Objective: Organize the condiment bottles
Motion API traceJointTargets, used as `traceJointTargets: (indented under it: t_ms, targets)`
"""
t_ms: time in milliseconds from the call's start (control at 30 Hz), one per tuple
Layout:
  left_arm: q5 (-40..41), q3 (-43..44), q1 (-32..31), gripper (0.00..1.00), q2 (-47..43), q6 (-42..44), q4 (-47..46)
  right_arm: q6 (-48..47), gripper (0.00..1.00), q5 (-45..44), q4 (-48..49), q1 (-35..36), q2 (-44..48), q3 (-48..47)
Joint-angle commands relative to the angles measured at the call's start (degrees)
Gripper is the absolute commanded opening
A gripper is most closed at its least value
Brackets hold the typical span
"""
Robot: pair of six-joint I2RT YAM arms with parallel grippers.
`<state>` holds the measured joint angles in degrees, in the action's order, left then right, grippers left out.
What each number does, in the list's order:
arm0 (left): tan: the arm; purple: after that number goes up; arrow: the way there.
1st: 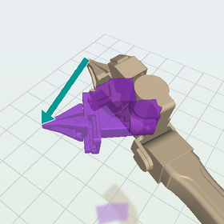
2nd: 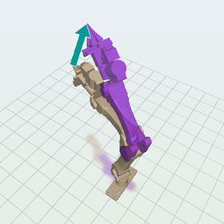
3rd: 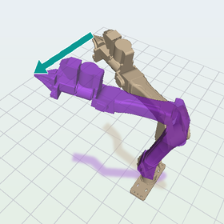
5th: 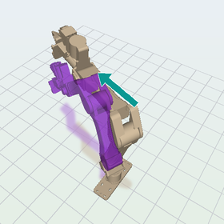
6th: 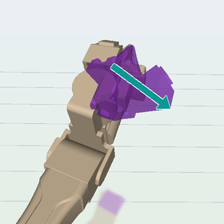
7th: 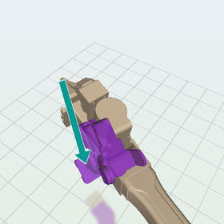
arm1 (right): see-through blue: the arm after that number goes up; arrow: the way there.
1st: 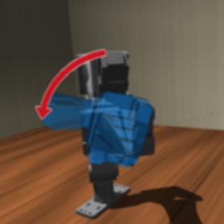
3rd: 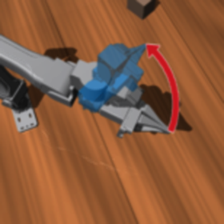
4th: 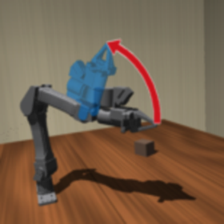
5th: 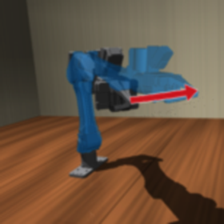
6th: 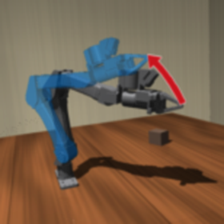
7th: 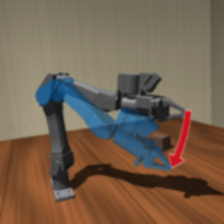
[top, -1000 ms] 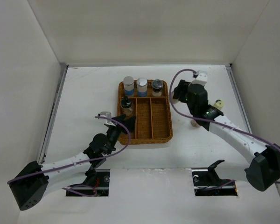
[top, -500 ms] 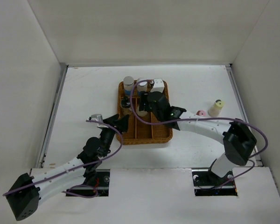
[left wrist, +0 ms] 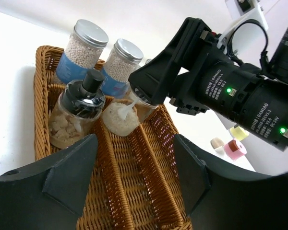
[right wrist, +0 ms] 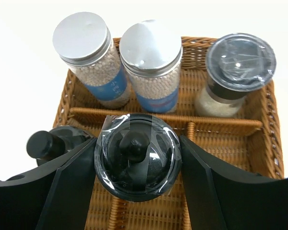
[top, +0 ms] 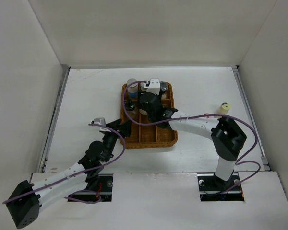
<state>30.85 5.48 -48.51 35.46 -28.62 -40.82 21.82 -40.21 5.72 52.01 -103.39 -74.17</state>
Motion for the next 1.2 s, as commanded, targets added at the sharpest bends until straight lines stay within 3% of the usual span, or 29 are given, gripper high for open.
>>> traceJointTargets:
  t_ms: [0, 200, 533, 800, 967, 1067, 1167]
  targets:
    - [-0.5, -0.3, 0.2, 0.63, 1.2, -1.0, -1.4, -1.7, 0.50, -6.1, 2.2, 0.8, 1.6, 0.2]
    - [-1.4, 0.0, 0.5, 0.63, 3.1, -1.6, -1.6, 1.6, 0.50, -3.4, 2.8, -0.2, 3.9, 4.7]
    - [-1.8, -0.1, 0.9, 0.63, 3.7, -1.9, -2.2, 2.8, 0.52, -0.8, 2.8, -1.7, -2.2, 1.5]
    - [-1.8, 0.4, 0.8, 0.64, 5.8, -2.1, -2.3, 2.9, 0.84, -0.3, 2.4, -1.3, 1.9, 2.5]
    - [-2.2, 0.5, 0.6, 0.64, 6.6, -2.5, -2.7, 3.2, 0.87, -0.6, 1.8, -0.8, 13.0, 9.6]
    - [-2.4, 0.4, 0.5, 0.65, 6.3, -2.5, -2.7, 5.7, 0.79, -1.7, 0.7, -1.0, 22.7, 18.1]
    - [-2.5, 0.4, 0.6, 0.65, 6.7, -2.8, -2.7, 10.6, 0.45, -4.3, -3.0, -4.3, 34.5, 27.6]
